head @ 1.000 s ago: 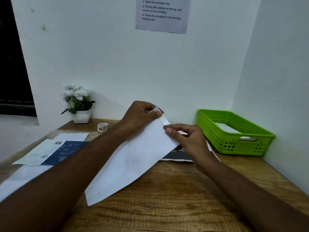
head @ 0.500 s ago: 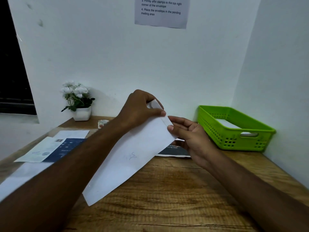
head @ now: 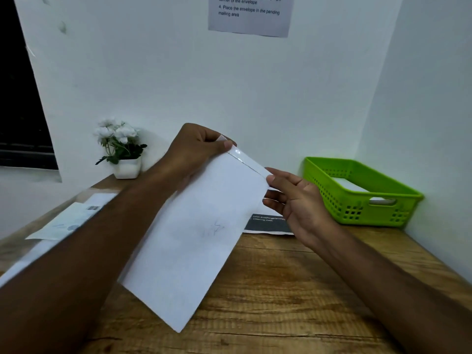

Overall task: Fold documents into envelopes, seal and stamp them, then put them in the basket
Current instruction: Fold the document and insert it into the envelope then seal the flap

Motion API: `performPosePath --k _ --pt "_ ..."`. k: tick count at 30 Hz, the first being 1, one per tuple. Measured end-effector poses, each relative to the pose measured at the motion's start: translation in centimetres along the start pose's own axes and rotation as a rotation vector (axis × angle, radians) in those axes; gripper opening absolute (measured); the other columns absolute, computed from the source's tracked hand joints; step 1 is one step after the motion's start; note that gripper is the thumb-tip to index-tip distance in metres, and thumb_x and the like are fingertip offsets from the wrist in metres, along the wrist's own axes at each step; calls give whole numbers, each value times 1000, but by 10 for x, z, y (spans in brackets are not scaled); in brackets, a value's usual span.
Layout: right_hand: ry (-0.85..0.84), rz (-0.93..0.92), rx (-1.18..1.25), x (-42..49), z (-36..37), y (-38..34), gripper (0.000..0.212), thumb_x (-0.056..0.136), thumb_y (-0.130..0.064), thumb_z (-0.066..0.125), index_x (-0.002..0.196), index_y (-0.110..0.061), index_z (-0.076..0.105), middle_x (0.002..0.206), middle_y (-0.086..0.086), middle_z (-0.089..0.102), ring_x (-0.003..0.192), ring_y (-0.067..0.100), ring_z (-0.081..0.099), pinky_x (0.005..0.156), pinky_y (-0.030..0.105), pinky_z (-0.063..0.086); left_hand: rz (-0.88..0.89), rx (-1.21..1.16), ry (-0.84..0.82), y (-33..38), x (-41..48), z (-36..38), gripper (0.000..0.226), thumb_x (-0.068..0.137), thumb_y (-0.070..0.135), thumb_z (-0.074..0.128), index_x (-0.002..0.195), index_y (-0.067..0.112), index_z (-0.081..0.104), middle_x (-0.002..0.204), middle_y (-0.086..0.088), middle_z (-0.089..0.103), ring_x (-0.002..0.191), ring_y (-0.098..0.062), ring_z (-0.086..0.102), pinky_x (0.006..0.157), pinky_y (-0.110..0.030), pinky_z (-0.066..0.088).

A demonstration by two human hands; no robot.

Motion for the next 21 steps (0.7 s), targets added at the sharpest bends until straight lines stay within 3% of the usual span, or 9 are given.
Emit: performPosePath --k 5,9,12,14,16,21 --pt "35 72 -25 3 3 4 5 89 -12 67 90 -8 70 79 4 70 60 16 66 54 24 55 -105 -165 -4 -5 -2 2 11 86 7 65 93 6 75 86 -13 74 74 -20 71 69 -30 58" --pt "73 37 -106 11 4 -17 7 88 -11 66 82 -12 68 68 -1 69 54 14 62 50 23 51 -109 -76 -80 -2 0 -5 13 82 7 67 89 13 76 78 -3 74 66 -15 69 56 -22 53" --pt "39 49 -361 22 9 -45 3 84 -12 68 84 -9 70 76 3 69 58 18 62 53 23 49 -137 72 -183 -6 0 -11 10 80 7 70 86 14 75 80 -4 74 71 -14 68 58 -22 54" --pt "-42 36 -630 29 16 -65 12 83 -13 70 89 -4 72 83 6 70 64 19 63 59 25 50 -149 167 -270 -10 -1 -11 13 79 10 72 91 14 75 90 -9 74 79 -16 68 68 -26 56" --pt "-145 19 -853 31 30 -78 7 84 -14 70 86 -8 74 76 -1 68 56 14 60 51 20 48 -135 204 -335 -12 -3 -7 16 79 12 73 95 13 76 94 -10 74 84 -17 68 77 -28 55" --pt "-282 -135 -1168 27 63 -85 6 82 -16 72 76 -17 74 64 -6 62 51 6 53 47 18 41 -92 149 -371 -9 -8 5 15 79 10 74 93 8 75 88 -6 75 74 -11 69 68 -22 55"
Point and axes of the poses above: each hand's wrist, its own x-axis towards the middle knuckle, its own z-axis out of the palm, y = z × x, the point moved 6 cm from there along x, towards the middle knuckle
